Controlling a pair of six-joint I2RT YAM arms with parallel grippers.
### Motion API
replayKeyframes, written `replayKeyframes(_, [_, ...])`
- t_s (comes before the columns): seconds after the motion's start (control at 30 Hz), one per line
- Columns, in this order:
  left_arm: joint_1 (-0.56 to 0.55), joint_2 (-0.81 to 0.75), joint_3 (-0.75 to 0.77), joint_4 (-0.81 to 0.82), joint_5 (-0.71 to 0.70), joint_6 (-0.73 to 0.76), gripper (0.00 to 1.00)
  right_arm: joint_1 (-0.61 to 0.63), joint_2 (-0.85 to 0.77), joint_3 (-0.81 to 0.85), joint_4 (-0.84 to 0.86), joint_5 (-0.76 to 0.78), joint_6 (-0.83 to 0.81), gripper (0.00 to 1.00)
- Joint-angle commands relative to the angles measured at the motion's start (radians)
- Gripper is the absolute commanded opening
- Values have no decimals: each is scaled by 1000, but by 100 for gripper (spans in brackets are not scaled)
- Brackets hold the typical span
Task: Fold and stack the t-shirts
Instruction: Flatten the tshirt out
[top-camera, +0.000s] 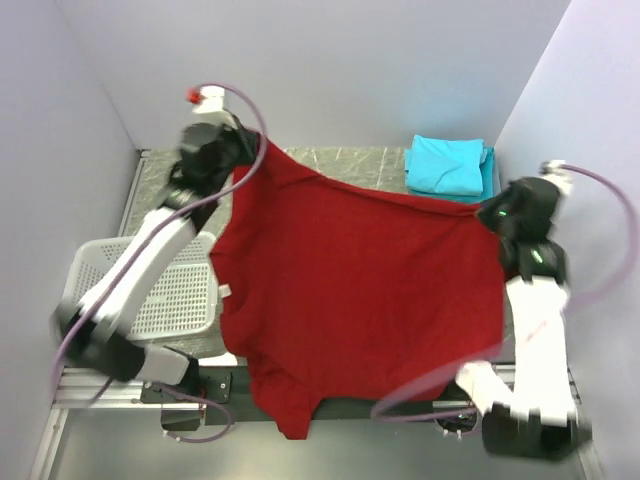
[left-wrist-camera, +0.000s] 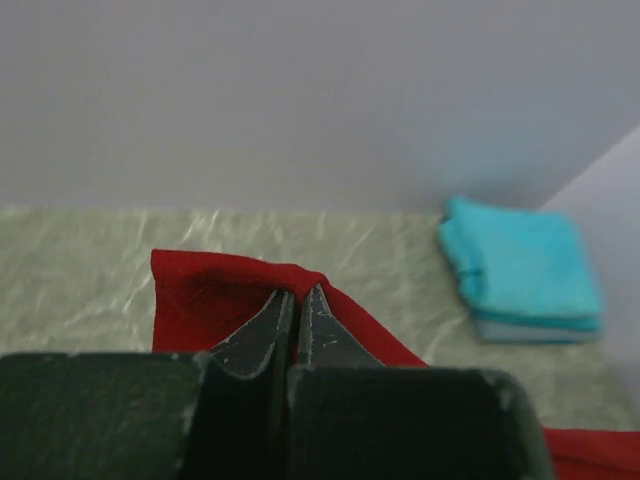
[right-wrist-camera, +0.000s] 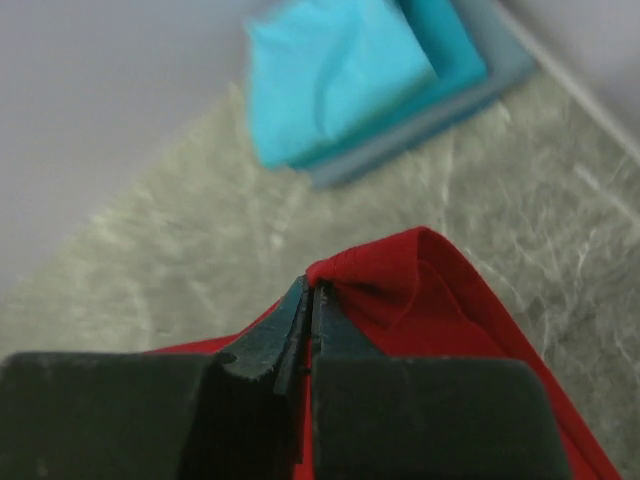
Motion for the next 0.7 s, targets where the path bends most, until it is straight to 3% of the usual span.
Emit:
replayKeyframes(0.0, [90,158,-86,225,160,-30,0,-6,131,-142,244,12,-29,0])
replayKeyframes(0.1, [138,375,-54,314,353,-59,0,-6,328,-198,341,15,-35,0])
replayKeyframes(0.3, [205,781,156,346,603,-154,1,-6,717,-58,386,-4,-68,0])
replayKeyframes(0.47, [212,881,206,378,610,-172,1,-6,845,22,372,10,-74,0])
replayKeyframes(0.67, [212,843,167,381,611,-172,1,-6,856,29,360,9,-75,0])
